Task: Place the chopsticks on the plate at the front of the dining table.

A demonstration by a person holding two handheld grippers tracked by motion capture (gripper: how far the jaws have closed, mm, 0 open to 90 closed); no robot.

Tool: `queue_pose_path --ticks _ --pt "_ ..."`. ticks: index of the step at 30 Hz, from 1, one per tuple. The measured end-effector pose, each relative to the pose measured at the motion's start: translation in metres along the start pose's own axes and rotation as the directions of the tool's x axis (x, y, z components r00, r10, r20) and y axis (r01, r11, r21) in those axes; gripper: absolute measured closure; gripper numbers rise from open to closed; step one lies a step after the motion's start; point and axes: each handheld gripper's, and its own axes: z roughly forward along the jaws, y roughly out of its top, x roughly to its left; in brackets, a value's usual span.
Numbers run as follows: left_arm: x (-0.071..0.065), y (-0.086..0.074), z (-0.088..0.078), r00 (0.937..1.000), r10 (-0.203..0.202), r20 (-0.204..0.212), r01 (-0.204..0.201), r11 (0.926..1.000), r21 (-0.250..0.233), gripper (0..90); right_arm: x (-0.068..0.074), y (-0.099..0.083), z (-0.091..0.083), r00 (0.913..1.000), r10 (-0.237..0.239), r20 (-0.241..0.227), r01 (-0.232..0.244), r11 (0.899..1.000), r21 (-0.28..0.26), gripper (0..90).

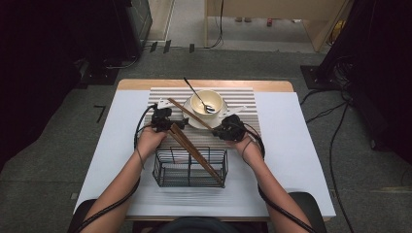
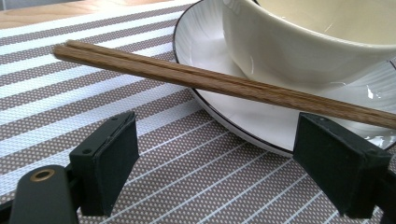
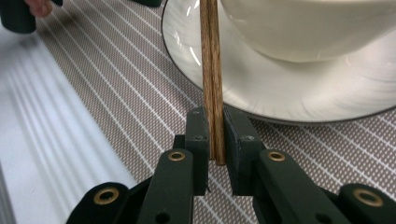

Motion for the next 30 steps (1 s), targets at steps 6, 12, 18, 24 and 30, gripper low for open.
queue_pose_path --ticks 6,12,18,24,30 --pt "-0.001 0.0 0.004 1.0 -0.009 0.003 0.009 1.0 0.003 14.8 0.0 0.0 0.003 1.0 0.007 -0.005 -0.007 1.0 -0.001 80.6" --pt "-0.001 0.002 0.004 0.9998 -0.02 0.008 0.02 0.9998 -0.002 14.8 0.0 -0.001 0.001 0.9999 -0.013 -0.01 0.013 1.0 -0.019 73.0" --pt "-0.002 0.004 0.006 0.9997 -0.022 0.013 0.022 0.9998 0.002 14.8 0.005 -0.002 0.0 0.9989 -0.041 -0.022 0.04 0.999 -0.037 64.4" --pt "-0.002 0.004 0.008 0.9993 -0.033 0.017 0.033 0.9995 0.001 14.8 0.008 -0.003 0.003 0.9984 -0.046 -0.032 0.045 0.998 -0.04 61.3" --pt "-0.005 0.003 0.01 0.9993 -0.032 0.017 0.032 0.9995 0.0 14.8 0.013 -0.003 0.005 0.9976 -0.055 -0.042 0.054 0.998 -0.038 59.4"
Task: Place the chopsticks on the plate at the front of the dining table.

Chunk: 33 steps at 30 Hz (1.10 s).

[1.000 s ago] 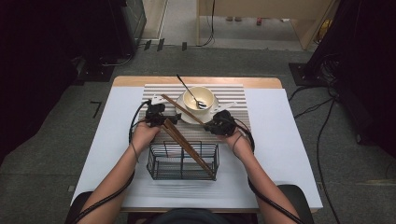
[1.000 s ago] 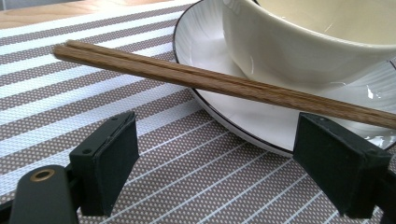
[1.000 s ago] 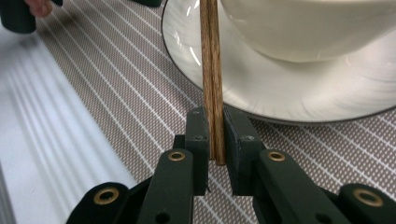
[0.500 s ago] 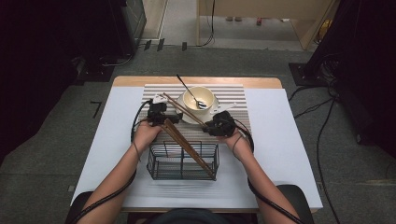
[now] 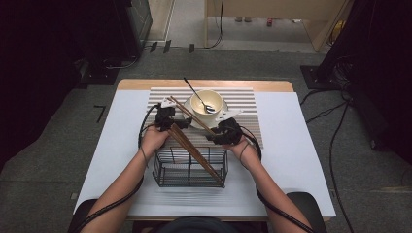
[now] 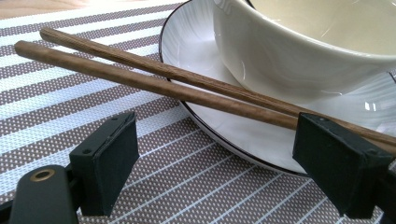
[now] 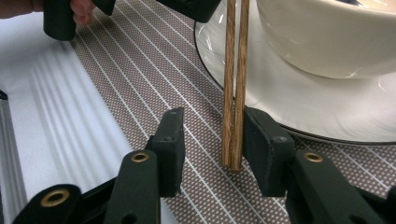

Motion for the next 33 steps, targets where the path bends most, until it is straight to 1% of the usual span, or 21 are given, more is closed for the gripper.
queue_pose_path --ticks 2,6,13,17,33 --pt "-0.0008 0.0 0.0004 1.0 0.001 0.001 -0.001 1.0 -0.002 14.8 0.0012 -0.0001 0.001 1.0 -0.002 -0.004 0.002 1.0 0.0 58.3" --pt "-0.0016 -0.0006 0.0013 1.0 0.002 0.002 -0.002 1.0 -0.001 14.8 0.0029 -0.0004 0.0031 1.0 -0.002 -0.008 0.002 1.0 -0.006 52.7" --pt "-0.0041 -0.002 0.0034 1.0 0.001 0.005 -0.001 1.0 -0.002 14.8 0.006 -0.0002 0.0049 0.9997 -0.015 -0.019 0.015 1.0 -0.009 49.3" --pt "-0.0053 -0.003 0.0045 1.0 0.008 0.004 -0.009 1.0 0.002 14.8 0.0076 0.0002 0.0045 0.9996 -0.026 -0.012 0.026 1.0 -0.014 46.7" --pt "-0.0068 -0.0044 0.0065 1.0 0.003 0.004 -0.003 1.0 -0.004 14.8 0.0099 0.0011 0.0034 0.9991 -0.042 -0.008 0.042 0.999 -0.019 45.5"
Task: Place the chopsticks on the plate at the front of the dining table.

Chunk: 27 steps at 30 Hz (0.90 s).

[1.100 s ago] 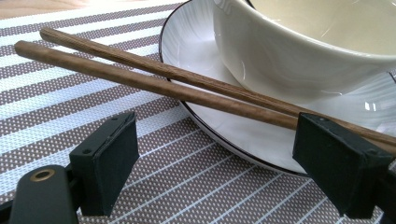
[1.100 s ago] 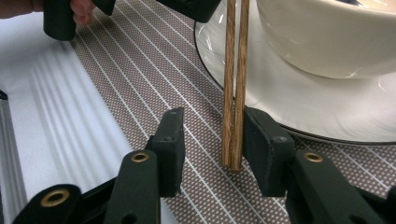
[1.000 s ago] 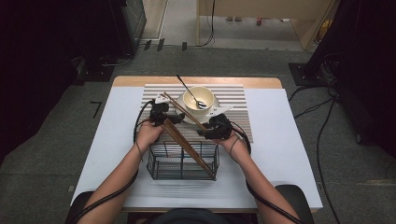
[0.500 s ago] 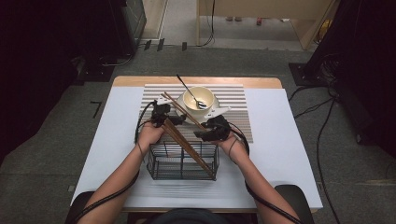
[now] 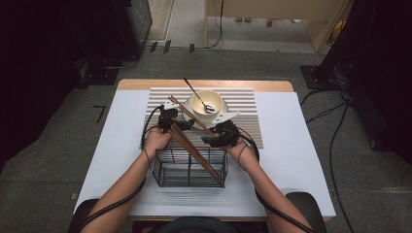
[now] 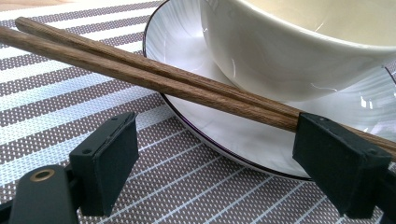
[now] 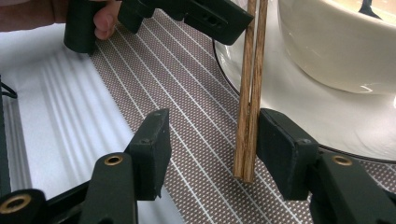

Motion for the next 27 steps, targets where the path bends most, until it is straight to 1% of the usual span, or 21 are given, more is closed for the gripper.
queue_pose_path --ticks 6,12,27 --pt "0.0002 -0.0004 0.0003 1.0 -0.001 -0.004 0.001 1.0 -0.003 14.8 0.0024 0.0004 0.0017 0.9999 -0.006 -0.008 0.006 1.0 0.005 45.3" --pt "0.0012 -0.0012 0.0012 0.9998 -0.019 0.003 0.019 0.9998 -0.006 14.8 0.0035 0.0007 0.0029 0.9999 -0.009 -0.012 0.009 1.0 0.004 44.4" --pt "0.0026 -0.0012 0.0009 0.9998 -0.019 -0.003 0.019 0.9998 -0.008 14.8 0.009 0.0016 0.0067 0.9993 -0.027 -0.024 0.027 1.0 0.004 43.6"
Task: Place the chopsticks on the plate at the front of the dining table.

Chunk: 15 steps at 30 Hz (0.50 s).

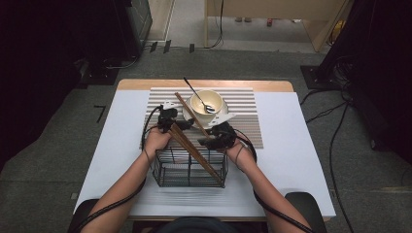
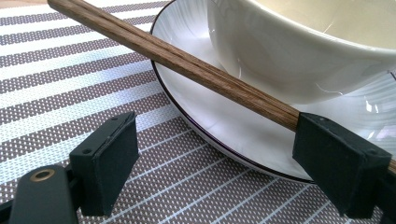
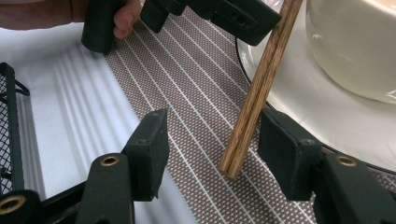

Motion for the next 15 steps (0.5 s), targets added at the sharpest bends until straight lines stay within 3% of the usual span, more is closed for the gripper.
queue_pose_path --ticks 15 --pt "0.0008 0.0005 -0.0009 1.0 0.004 -0.006 -0.004 1.0 0.002 14.8 0.0056 0.0017 0.0033 0.9998 -0.018 -0.01 0.018 1.0 0.001 43.2"
